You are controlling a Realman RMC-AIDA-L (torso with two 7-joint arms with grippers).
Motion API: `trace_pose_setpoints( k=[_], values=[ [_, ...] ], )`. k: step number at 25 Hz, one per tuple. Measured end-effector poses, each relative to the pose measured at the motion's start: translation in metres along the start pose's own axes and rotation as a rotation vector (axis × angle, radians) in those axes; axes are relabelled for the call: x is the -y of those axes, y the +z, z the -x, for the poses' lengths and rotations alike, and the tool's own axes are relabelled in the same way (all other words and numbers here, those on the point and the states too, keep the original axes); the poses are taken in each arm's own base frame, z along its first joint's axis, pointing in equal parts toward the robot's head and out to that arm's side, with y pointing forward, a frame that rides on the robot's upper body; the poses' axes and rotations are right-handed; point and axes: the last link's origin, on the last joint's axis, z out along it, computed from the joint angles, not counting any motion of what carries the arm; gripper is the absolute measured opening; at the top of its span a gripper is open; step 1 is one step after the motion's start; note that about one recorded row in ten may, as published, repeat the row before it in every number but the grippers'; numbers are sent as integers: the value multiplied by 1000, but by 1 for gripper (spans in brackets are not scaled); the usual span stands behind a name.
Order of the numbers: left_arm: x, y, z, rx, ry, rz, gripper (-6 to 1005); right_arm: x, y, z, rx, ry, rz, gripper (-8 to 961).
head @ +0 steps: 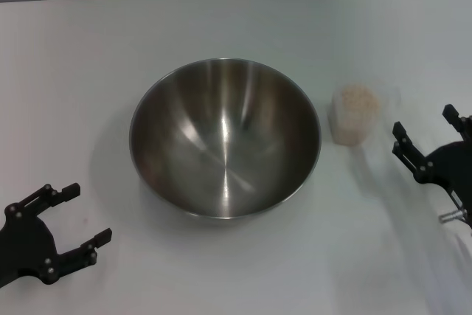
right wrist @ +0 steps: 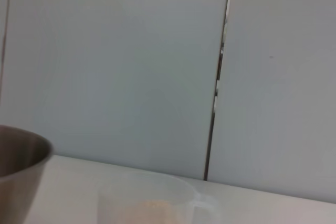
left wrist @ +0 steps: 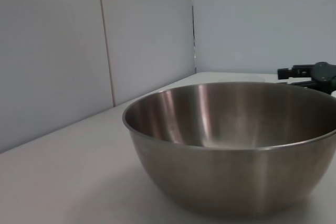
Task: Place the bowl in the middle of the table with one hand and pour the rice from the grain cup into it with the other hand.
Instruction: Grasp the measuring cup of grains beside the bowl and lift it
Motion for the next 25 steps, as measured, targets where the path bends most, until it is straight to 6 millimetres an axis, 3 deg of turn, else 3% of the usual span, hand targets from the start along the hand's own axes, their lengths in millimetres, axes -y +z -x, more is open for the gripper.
trace_pose_setpoints(
  k=[7, 25],
  values=[
    [0, 5, 0, -2, -6, 4, 837, 1, 28, -2, -65, 1, 0, 820],
    [-2, 8, 0, -5, -18, 15, 838, 2, 52, 5, -70, -4, 7, 820]
  ],
)
